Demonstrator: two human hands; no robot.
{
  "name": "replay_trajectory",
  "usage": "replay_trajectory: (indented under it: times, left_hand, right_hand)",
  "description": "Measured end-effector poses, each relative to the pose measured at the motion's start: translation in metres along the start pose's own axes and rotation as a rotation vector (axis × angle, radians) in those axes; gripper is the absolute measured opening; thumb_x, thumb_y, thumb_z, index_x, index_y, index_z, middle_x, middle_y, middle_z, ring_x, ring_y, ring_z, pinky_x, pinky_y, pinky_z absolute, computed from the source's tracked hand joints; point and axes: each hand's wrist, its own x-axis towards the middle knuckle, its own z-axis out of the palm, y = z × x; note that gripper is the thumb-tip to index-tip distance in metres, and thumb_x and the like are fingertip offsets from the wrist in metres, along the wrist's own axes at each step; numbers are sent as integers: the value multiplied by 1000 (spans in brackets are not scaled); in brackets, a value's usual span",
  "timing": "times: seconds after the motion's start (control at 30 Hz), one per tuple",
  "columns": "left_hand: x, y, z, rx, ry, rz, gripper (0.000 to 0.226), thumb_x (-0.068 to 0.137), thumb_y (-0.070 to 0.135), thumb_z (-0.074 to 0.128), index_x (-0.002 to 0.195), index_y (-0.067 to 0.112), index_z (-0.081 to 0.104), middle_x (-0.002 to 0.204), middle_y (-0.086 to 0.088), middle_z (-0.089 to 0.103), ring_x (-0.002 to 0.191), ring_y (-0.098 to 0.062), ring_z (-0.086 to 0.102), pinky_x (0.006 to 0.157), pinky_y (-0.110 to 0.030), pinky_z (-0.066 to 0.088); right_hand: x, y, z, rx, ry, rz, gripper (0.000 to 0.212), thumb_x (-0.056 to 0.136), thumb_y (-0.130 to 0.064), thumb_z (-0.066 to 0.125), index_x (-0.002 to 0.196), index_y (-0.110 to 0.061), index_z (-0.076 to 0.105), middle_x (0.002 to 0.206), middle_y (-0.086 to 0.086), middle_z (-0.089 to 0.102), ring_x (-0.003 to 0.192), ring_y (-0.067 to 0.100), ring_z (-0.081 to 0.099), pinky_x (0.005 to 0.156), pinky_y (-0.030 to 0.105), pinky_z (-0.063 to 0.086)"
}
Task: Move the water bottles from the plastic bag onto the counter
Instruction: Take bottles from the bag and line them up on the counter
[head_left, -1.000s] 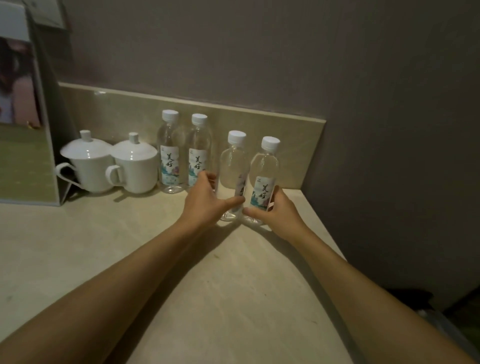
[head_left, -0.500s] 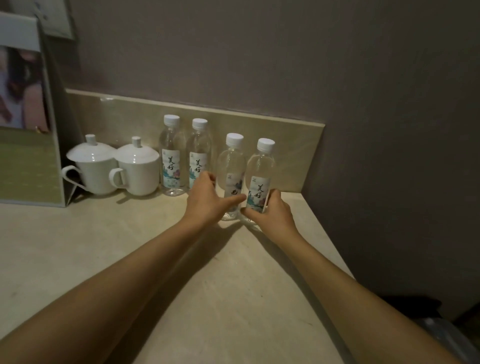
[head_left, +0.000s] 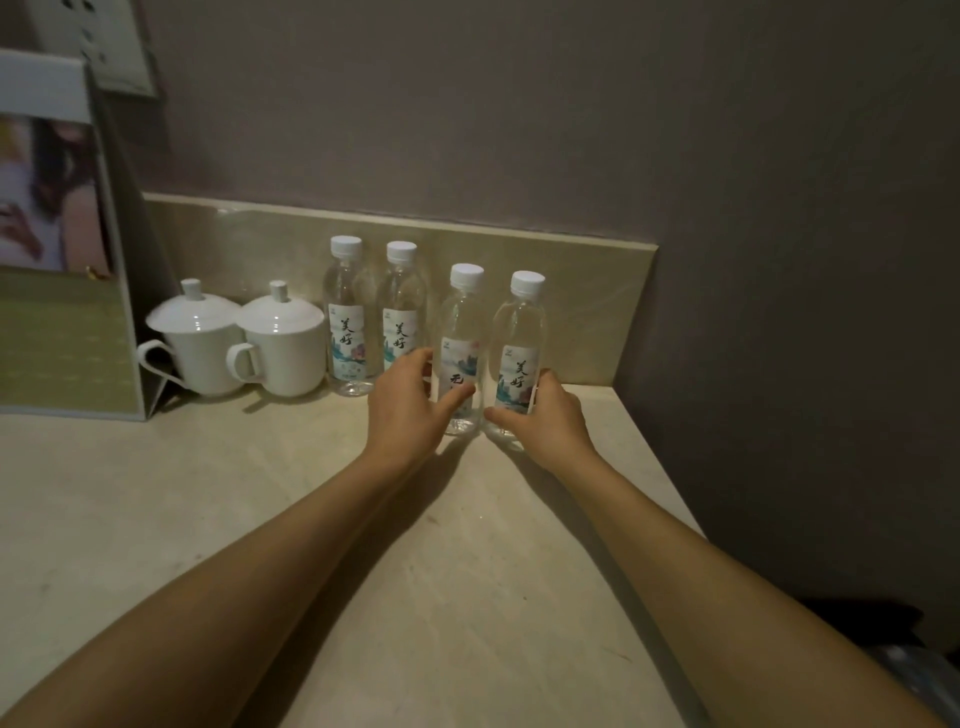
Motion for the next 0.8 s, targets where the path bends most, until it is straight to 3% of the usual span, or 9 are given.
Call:
replay_trajectory:
  times: [0.27, 0.47, 0.63, 0.8]
  left_hand:
    - [1, 4, 4, 2, 26, -34, 43, 80, 34, 79, 115, 16, 62, 105, -1, 69, 92, -16, 63, 84, -38, 56]
    - [-1, -1, 6, 121, 26, -151, 48, 76, 36, 83, 101, 13, 49, 91, -4, 63, 85, -23, 63, 68, -33, 47]
    - [5, 0, 8, 121, 7, -139, 43, 81, 28, 79, 109, 8, 52, 97, -12, 69, 80, -22, 61, 69, -31, 46]
    - [12, -2, 9, 175, -23, -104, 38, 84, 28, 76, 108, 10, 52, 100, -11, 67, 95, -28, 65, 75, -33, 49]
  right_hand:
    - [2, -3, 3, 30, -3, 24, 53, 79, -36, 77, 118, -12, 49, 123, 8, 63, 109, 28, 63, 90, 46, 54]
    - [2, -5, 7, 10, 28, 14, 50, 84, -40, 72, 116, -16, 42, 127, 7, 60, 113, 29, 60, 91, 47, 52]
    - [7, -7, 7, 15, 31, 19, 50, 84, -38, 72, 113, -17, 37, 127, 7, 60, 113, 31, 61, 91, 49, 52]
    - [16, -10, 10, 23, 33, 7, 49, 83, -37, 73, 112, -17, 38, 126, 5, 60, 111, 29, 61, 88, 46, 52]
